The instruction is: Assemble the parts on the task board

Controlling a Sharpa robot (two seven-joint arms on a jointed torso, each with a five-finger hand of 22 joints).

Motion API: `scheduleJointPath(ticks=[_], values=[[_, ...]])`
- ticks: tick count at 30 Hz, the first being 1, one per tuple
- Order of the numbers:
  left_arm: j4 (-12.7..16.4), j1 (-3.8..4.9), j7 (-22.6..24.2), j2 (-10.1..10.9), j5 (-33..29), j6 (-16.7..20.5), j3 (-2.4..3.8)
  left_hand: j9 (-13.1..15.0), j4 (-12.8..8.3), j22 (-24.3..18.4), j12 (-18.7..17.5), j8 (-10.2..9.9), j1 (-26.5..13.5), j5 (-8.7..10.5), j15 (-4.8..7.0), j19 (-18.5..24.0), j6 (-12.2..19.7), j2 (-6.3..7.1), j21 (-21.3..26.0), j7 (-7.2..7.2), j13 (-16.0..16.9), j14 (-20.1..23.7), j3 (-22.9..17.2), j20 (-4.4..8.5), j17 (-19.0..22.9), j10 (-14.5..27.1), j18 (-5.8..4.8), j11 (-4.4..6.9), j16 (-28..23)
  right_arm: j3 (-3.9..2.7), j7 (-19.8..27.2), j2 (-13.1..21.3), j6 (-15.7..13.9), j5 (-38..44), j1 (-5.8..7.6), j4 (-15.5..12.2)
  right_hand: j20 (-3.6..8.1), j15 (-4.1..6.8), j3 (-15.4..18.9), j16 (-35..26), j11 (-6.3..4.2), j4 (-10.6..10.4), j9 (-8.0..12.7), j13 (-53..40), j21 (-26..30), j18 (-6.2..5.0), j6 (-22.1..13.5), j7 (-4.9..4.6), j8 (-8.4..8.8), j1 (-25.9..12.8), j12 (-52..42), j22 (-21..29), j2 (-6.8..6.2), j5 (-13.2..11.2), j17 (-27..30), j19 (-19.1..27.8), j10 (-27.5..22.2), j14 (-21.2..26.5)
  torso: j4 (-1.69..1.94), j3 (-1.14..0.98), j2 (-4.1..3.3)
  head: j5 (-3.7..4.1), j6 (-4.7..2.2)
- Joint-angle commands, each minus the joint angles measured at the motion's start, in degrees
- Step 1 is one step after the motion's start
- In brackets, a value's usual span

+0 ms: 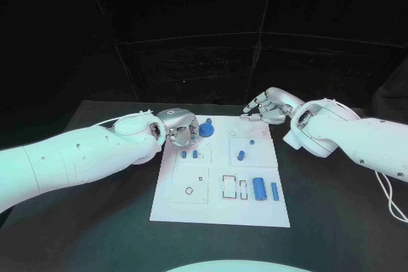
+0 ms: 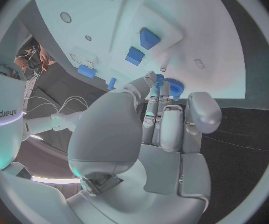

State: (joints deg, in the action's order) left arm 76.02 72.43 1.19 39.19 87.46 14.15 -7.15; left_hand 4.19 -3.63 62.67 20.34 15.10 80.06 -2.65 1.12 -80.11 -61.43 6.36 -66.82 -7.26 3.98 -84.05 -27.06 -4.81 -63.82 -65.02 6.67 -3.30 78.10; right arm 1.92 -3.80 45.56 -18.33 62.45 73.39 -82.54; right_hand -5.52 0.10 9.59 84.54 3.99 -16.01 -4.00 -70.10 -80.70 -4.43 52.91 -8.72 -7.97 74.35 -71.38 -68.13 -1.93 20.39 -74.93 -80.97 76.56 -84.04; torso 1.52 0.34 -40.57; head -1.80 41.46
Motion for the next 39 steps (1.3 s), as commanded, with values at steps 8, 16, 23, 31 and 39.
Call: scheduleJointPath(ticks=[8,16,23,31,39], values=[[-0.9,0.01,-0.6,-0.4,-0.9,-0.6,0.04,0.0,0.0,-0.2,-0.5,-0.4,-0.3,-0.20,0.24,0.1,-0.5,-0.26,0.0,-0.08,0.0,-1.3,-0.5,0.28,0.1,-0.4,-0.59,0.03,0.0,-0.02,0.4,-0.1,-0.5,-0.1,0.10,0.0,0.10,0.50,0.3,-0.3,-0.10,-0.1,0.0,0.0,0.3,0.19,-0.4,-0.13,-0.23,0.1,0.1,0.1,0.39,0.2,-4.9,0.3,-0.4,-3.7,-0.05,-0.01,-0.04,0.04,0.12],[-1.5,-0.06,-0.6,-1.0,-0.9,-1.1,0.01,-0.1,0.0,-0.2,-0.7,-0.6,-0.4,-0.19,0.22,0.2,-0.5,-0.16,0.1,-0.09,0.0,-1.2,-0.5,0.27,0.4,-0.4,-0.57,0.01,-0.1,-0.02,0.4,-0.1,-0.5,-0.1,0.10,0.0,0.10,0.50,0.3,-0.3,-0.10,-0.1,0.0,0.0,0.3,0.19,-0.4,-0.13,-0.23,0.1,0.1,0.1,0.39,0.2,-4.9,0.3,-0.4,-3.7,0.02,-0.02,0.00,-0.05,0.23],[-1.9,-0.13,-0.7,-1.2,-0.9,-1.8,-0.03,-0.1,0.0,-0.2,-0.8,-0.6,-0.5,-0.19,0.21,0.2,-0.5,-0.12,0.0,-0.09,0.0,-1.2,-0.5,0.26,0.4,-0.4,-0.57,0.00,0.0,-0.02,0.4,-0.1,-0.5,-0.1,0.10,0.0,0.10,0.50,0.3,-0.3,-0.10,-0.1,0.0,0.0,0.3,0.19,-0.4,-0.13,-0.23,0.1,0.1,0.1,0.39,0.2,-4.9,0.3,-0.4,-3.7,0.00,-0.02,-0.01,-0.01,0.40],[-2.2,-0.33,-0.7,-1.4,-0.9,-2.2,-0.06,-0.1,0.0,-0.2,-0.8,-0.6,-0.5,-0.19,0.21,0.2,-0.5,-0.12,0.0,-0.09,0.0,-1.2,-0.6,0.26,0.4,-0.4,-0.58,0.00,-0.1,-0.02,0.4,-0.1,-0.5,-0.1,0.10,0.1,0.10,0.50,0.3,-0.3,-0.10,-0.1,0.0,0.0,0.3,0.19,-0.4,-0.13,-0.23,0.1,0.1,0.1,0.39,0.2,-4.9,0.3,-0.4,-3.7,0.02,0.00,0.01,0.02,0.53],[-2.5,-0.64,-0.8,-1.7,-1.1,-1.8,-0.07,-0.1,0.0,-0.2,-0.8,-0.6,-0.5,-0.19,0.21,0.2,-0.5,-0.12,0.0,-0.09,0.0,-1.2,-0.6,0.26,0.4,-0.4,-0.58,0.00,-0.1,-0.02,0.4,-0.2,-0.4,-0.1,0.10,0.1,0.10,0.50,0.3,-0.3,-0.10,-0.1,0.0,0.0,0.3,0.19,-0.4,-0.13,-0.23,0.1,0.1,0.1,0.39,0.2,-4.9,0.3,-0.4,-3.7,-0.02,-0.03,0.00,-0.01,0.42]])
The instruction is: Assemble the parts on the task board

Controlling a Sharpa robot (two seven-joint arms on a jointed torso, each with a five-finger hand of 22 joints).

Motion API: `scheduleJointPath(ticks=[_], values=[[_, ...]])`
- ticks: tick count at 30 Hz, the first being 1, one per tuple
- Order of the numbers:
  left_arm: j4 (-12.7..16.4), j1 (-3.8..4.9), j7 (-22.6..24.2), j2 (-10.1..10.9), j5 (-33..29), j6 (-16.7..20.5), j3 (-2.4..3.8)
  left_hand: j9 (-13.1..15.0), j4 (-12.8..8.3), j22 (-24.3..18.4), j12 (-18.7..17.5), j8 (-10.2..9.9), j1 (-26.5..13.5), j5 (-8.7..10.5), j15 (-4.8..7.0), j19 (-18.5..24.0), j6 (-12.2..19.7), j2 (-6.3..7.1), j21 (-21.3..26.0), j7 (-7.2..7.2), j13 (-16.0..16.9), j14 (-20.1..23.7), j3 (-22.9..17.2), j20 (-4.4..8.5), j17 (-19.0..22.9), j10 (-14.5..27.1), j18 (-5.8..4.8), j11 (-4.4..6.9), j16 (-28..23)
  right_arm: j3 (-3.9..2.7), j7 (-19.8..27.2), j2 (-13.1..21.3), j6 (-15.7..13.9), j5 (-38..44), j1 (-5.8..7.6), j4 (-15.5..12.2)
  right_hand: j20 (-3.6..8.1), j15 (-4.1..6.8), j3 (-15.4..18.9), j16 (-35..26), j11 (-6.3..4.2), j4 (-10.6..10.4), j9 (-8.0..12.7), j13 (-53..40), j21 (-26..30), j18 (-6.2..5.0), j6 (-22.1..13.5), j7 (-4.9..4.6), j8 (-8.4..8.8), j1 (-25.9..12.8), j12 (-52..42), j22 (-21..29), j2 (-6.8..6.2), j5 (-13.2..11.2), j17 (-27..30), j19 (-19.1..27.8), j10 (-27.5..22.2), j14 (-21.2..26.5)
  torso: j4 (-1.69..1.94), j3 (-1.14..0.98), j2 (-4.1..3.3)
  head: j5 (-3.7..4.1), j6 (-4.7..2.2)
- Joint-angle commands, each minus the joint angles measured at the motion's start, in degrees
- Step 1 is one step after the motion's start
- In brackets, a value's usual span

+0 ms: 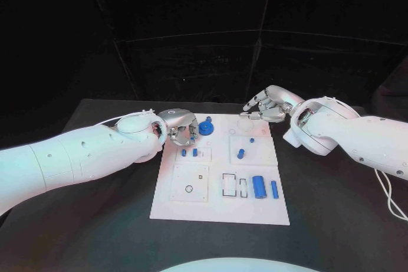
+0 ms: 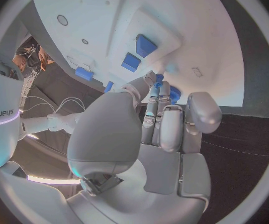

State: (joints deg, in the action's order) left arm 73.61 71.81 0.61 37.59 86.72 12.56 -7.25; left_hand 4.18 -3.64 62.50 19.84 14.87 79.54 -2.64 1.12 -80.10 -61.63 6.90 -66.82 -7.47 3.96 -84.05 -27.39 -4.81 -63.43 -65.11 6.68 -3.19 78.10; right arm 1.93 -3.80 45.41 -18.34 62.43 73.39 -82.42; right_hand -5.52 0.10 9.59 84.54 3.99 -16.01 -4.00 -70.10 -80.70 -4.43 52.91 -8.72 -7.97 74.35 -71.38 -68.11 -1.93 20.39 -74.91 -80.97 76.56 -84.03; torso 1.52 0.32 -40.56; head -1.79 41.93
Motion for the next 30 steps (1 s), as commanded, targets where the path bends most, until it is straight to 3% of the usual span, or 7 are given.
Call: scheduleJointPath(ticks=[1,17,30], values=[[-0.1,-0.03,-0.2,-0.1,-0.3,-0.2,0.02,0.0,0.0,0.0,-0.3,-0.4,0.0,-0.19,0.21,0.2,-0.3,-0.66,0.0,0.12,0.0,-1.2,-0.2,0.26,0.0,-0.3,-0.59,-0.11,-0.1,-0.03,0.4,0.0,-0.4,-0.1,0.10,-0.1,0.10,0.50,0.3,-0.3,-0.10,-0.1,0.0,0.0,0.3,0.19,-0.4,-0.13,-0.23,0.1,0.1,0.1,0.39,0.2,-5.0,0.3,-0.4,-3.7,-0.05,-0.03,0.00,-0.01,-0.03],[-0.5,-0.31,-0.3,-0.2,-0.4,-0.6,0.02,0.0,0.0,0.0,-0.6,-0.5,-0.1,-0.18,0.21,0.3,-0.4,-0.51,0.1,0.10,0.0,-1.2,-0.3,0.25,0.2,-0.5,-0.57,-0.12,-0.1,-0.03,0.4,0.1,-0.5,-0.1,0.10,-0.1,0.10,0.50,0.3,-0.3,-0.10,-0.1,0.0,0.0,0.3,0.19,-0.4,-0.13,-0.23,0.1,0.1,0.1,0.39,0.2,-5.0,0.3,-0.4,-3.7,-0.03,-0.02,-0.02,0.07,-0.04],[-1.0,-0.53,0.0,-0.6,-1.5,-0.3,0.02,-0.3,0.1,-0.4,-4.6,-3.0,-1.5,-0.18,-0.82,0.9,1.7,0.73,0.7,-0.93,-0.4,-0.9,-1.2,-0.49,1.1,2.1,-0.50,-1.46,-0.2,-0.03,0.4,0.0,-0.5,-0.1,0.10,-0.1,0.11,0.51,0.4,-0.3,-0.11,-0.1,0.0,0.0,0.4,0.17,-0.4,-0.12,-0.27,0.3,0.1,0.2,0.50,0.2,-5.0,0.3,-0.5,-3.7,0.01,-0.04,0.02,0.15,0.01]])
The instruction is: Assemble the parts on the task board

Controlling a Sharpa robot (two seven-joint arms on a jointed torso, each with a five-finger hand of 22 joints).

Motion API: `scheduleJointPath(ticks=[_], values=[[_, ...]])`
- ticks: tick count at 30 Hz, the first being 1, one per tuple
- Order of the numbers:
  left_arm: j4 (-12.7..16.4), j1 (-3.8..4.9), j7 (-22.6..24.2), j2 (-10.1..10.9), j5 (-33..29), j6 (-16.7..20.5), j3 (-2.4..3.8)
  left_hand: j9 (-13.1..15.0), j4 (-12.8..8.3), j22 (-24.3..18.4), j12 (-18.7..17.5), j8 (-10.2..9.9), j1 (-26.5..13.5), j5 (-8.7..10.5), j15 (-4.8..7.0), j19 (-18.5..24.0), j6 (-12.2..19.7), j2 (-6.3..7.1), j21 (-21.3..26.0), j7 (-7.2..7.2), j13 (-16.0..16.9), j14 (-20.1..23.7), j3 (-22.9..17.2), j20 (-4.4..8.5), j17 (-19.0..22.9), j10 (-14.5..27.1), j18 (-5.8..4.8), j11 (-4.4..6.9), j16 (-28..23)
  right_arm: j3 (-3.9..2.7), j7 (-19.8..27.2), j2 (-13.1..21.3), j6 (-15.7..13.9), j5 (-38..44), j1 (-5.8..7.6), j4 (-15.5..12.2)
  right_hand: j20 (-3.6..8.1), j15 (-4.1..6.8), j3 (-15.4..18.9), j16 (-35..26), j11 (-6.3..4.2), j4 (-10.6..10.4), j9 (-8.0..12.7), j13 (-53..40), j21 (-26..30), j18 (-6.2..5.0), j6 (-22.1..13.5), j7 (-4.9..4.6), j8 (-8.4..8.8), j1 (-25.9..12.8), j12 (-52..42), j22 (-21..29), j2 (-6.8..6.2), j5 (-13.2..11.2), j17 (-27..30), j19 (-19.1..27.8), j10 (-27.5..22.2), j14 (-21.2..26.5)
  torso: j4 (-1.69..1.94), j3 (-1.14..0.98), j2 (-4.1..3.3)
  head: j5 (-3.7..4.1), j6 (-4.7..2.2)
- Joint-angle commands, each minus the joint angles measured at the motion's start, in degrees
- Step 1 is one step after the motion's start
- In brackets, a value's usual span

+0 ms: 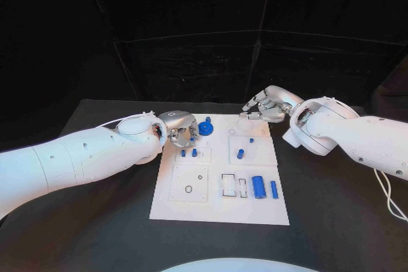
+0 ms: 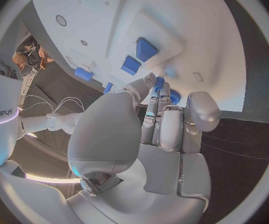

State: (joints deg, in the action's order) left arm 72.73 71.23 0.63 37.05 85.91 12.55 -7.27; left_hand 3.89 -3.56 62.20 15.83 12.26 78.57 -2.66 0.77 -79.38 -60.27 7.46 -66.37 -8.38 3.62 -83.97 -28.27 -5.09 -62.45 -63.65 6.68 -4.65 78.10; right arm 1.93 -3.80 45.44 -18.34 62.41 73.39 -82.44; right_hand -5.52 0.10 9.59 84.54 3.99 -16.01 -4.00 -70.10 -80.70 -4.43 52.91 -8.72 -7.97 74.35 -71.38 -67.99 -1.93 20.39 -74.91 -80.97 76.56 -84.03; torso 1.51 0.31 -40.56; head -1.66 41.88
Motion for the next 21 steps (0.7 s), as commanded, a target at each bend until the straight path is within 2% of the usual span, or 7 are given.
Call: scheduleJointPath(ticks=[1,15,21], values=[[-0.1,0.05,0.0,0.0,-0.8,-0.3,0.04,0.0,0.0,-0.1,-0.9,-0.5,-0.7,-0.16,-0.55,0.2,0.4,0.27,0.3,-0.06,-0.1,-0.9,-0.4,-0.29,0.2,0.9,-0.49,-0.10,-0.2,-0.02,0.4,0.0,-0.5,-0.1,0.10,-0.1,0.11,0.51,0.4,-0.3,-0.11,-0.1,0.0,0.0,0.4,0.17,-0.4,-0.12,-0.27,0.3,0.1,0.0,0.50,0.2,-5.0,0.3,-0.5,-3.7,0.02,-0.02,0.01,0.02,0.07],[0.1,-0.01,-0.2,0.1,-1.0,-0.5,0.03,0.0,0.1,-0.2,-1.9,-0.9,-1.1,-0.16,-0.80,0.4,0.3,0.74,0.5,-0.30,0.0,-0.8,-0.5,-0.56,0.5,1.3,-0.43,-0.38,-0.3,-0.02,0.4,0.1,-0.5,-0.2,0.10,-0.1,0.11,0.51,0.4,-0.3,-0.11,-0.1,0.0,0.0,0.4,0.17,-0.4,-0.12,-0.27,0.3,0.1,0.0,0.50,0.2,-5.0,0.3,-0.5,-3.7,0.03,0.01,-0.02,0.01,0.08],[0.2,-0.02,0.1,0.2,-1.6,0.1,0.03,-0.3,0.2,-0.8,-3.8,-3.0,-1.9,-0.14,-1.32,0.7,3.3,1.92,1.2,-0.66,-0.1,-0.7,-0.1,-1.03,1.0,3.3,-0.28,-1.01,-0.3,-0.02,0.4,0.1,-0.6,-0.2,0.10,-0.1,0.11,0.51,0.4,-0.4,-0.11,-0.1,0.0,0.1,0.4,0.15,-0.4,-0.13,-0.28,0.3,0.1,0.1,0.54,0.2,-4.9,0.4,-0.5,-3.7,0.05,0.02,0.01,0.03,0.07]])
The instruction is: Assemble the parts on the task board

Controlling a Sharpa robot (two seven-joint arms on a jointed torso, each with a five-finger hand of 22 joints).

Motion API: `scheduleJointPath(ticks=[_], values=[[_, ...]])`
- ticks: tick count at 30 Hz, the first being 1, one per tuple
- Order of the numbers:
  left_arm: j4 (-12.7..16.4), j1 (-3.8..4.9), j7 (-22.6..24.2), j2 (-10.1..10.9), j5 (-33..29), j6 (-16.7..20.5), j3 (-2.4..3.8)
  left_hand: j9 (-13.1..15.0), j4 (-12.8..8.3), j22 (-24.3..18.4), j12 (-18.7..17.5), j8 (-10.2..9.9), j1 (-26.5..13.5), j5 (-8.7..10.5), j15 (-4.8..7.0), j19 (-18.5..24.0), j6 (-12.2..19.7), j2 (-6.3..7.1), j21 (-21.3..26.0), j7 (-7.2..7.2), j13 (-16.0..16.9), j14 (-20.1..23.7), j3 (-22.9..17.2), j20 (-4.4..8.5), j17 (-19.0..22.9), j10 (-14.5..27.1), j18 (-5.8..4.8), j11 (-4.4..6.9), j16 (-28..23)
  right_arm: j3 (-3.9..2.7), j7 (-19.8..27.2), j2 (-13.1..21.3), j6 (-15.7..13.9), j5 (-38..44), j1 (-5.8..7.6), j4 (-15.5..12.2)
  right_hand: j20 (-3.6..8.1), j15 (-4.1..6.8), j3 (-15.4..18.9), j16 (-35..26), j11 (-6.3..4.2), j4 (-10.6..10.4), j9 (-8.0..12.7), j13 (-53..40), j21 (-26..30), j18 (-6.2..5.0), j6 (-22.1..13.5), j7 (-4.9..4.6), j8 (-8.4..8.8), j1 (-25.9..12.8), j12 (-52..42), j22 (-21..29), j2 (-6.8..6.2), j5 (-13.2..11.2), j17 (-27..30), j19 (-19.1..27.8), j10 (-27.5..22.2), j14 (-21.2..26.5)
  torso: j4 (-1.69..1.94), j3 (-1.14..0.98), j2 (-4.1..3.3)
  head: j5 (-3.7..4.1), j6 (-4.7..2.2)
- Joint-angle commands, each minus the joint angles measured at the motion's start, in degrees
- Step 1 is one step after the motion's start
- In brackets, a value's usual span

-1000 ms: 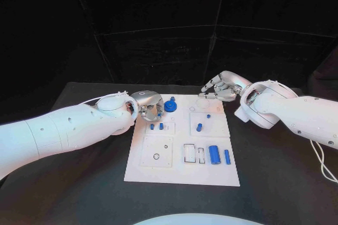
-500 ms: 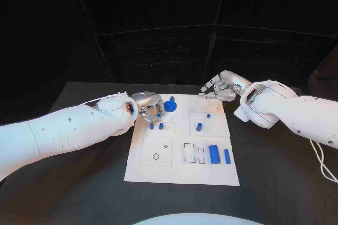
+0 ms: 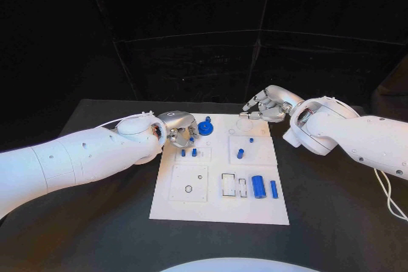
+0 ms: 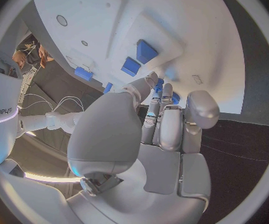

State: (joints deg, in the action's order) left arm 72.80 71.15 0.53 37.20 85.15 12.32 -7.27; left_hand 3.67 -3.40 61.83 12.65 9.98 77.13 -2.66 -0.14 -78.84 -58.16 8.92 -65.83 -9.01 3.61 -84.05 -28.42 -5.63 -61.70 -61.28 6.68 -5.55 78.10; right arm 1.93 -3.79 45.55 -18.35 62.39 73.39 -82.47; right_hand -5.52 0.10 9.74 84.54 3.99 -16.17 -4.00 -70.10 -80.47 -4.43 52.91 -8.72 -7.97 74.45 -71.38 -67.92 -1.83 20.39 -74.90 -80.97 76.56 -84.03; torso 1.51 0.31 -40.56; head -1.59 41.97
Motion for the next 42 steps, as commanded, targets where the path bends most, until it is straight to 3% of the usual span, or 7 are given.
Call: scheduleJointPath(ticks=[1,16,20,22,26,32,42], values=[[0.2,0.05,0.3,0.1,-1.0,0.4,0.03,-0.1,0.1,-0.9,-1.0,-1.2,-0.6,-0.12,-0.49,0.4,1.9,0.77,1.1,-0.09,-0.1,-0.6,0.2,-0.58,0.4,1.5,-0.16,-0.21,-0.3,-0.02,0.4,0.0,-0.5,-0.1,0.10,-0.1,0.11,0.51,0.3,-0.4,-0.11,0.0,0.0,0.1,0.2,0.15,-0.4,-0.13,-0.28,0.2,0.1,0.1,0.44,0.2,-4.9,0.4,-0.5,-3.7,0.04,0.01,-0.01,-0.04,-0.01],[2.9,0.05,4.0,3.5,-9.6,4.8,0.64,0.2,1.4,-5.6,-3.4,-3.8,0.4,-0.17,-1.20,1.8,5.1,0.78,6.0,-0.54,0.2,-0.4,8.1,-1.34,1.8,7.9,0.88,-1.11,-0.4,-0.02,0.2,0.2,-0.4,-0.1,0.10,0.6,0.11,0.51,0.3,-0.4,-0.11,0.0,0.0,0.1,0.2,0.15,-0.4,-0.13,-0.28,0.2,0.2,0.1,0.44,0.2,-4.9,0.4,-0.5,-3.7,0.03,0.03,0.01,-0.09,-0.09],[4.0,0.06,9.1,5.2,-18.5,6.7,2.28,0.3,1.9,-10.5,-3.1,-3.5,1.5,-0.19,-1.59,4.1,4.1,-0.66,10.8,-1.46,0.2,0.7,8.5,-1.58,5.0,8.9,1.82,-1.63,-1.8,-0.02,0.0,0.1,0.1,-0.2,0.10,1.3,0.13,0.53,0.4,-0.7,-0.15,0.2,0.0,1.8,0.5,0.04,-0.3,-0.07,-0.44,0.6,1.8,0.7,0.46,0.2,-4.5,0.6,-1.8,-3.6,0.00,0.07,0.02,0.14,-0.25],[4.9,0.16,12.6,6.6,-25.9,7.1,3.68,0.3,2.0,-13.5,-2.4,-3.5,1.8,-0.17,-1.73,5.7,3.9,-1.04,13.9,-1.62,0.4,1.9,8.8,-1.77,7.9,8.8,2.41,-1.71,-3.3,-0.02,-0.1,0.1,0.9,-0.1,0.10,2.0,0.27,0.78,0.3,-2.9,-0.42,1.5,-0.1,11.9,1.5,-0.29,0.0,0.08,-0.88,3.3,12.1,2.6,0.58,-0.2,-1.2,1.5,-9.2,-2.7,0.09,0.18,0.11,0.23,-0.29],[5.7,0.64,15.9,8.7,-39.1,5.7,4.60,0.3,2.1,-16.6,0.0,-3.2,2.4,-0.20,-1.56,7.5,3.1,-2.50,17.3,-1.47,0.9,3.3,8.2,-1.73,11.1,6.2,3.10,-1.40,-5.0,-0.01,-0.2,0.2,2.5,2.3,0.10,2.6,0.77,1.17,-1.1,-7.3,-0.77,4.0,-0.1,26.7,3.4,-0.88,1.3,0.46,-1.57,9.6,29.4,5.9,1.32,-1.3,4.4,3.0,-18.4,-1.2,0.11,0.01,0.14,0.32,-0.48],[5.3,0.99,19.3,10.3,-60.3,2.2,4.83,0.3,0.6,-21.4,2.3,-2.7,4.5,-0.22,-1.20,12.5,1.9,-3.97,23.4,-1.37,0.9,11.1,4.6,-1.36,26.5,4.5,3.84,-1.18,-13.9,0.04,-0.4,0.2,4.5,12.9,-0.49,2.5,0.71,1.12,-3.3,-9.8,-0.59,5.4,0.1,41.6,4.6,-1.13,3.3,0.85,-1.19,16.3,45.8,7.5,1.55,-5.4,7.1,3.4,-18.6,-1.2,-0.04,0.03,0.00,0.76,-0.88],[5.1,0.39,23.7,11.1,-80.1,-4.6,4.47,0.5,1.5,-22.4,7.3,-1.4,1.5,-0.23,-0.64,13.5,0.4,-3.86,25.2,-0.66,2.1,13.2,5.5,-1.05,30.8,0.7,3.89,0.00,-16.2,0.08,-2.9,0.0,6.3,30.9,-3.33,0.6,0.01,0.43,-5.6,-10.5,0.33,5.3,0.2,52.6,4.9,-1.07,5.3,0.68,0.39,17.9,54.4,7.7,0.38,-7.9,7.4,3.1,-17.3,-1.5,-0.12,0.01,-0.03,2.79,-1.64]])
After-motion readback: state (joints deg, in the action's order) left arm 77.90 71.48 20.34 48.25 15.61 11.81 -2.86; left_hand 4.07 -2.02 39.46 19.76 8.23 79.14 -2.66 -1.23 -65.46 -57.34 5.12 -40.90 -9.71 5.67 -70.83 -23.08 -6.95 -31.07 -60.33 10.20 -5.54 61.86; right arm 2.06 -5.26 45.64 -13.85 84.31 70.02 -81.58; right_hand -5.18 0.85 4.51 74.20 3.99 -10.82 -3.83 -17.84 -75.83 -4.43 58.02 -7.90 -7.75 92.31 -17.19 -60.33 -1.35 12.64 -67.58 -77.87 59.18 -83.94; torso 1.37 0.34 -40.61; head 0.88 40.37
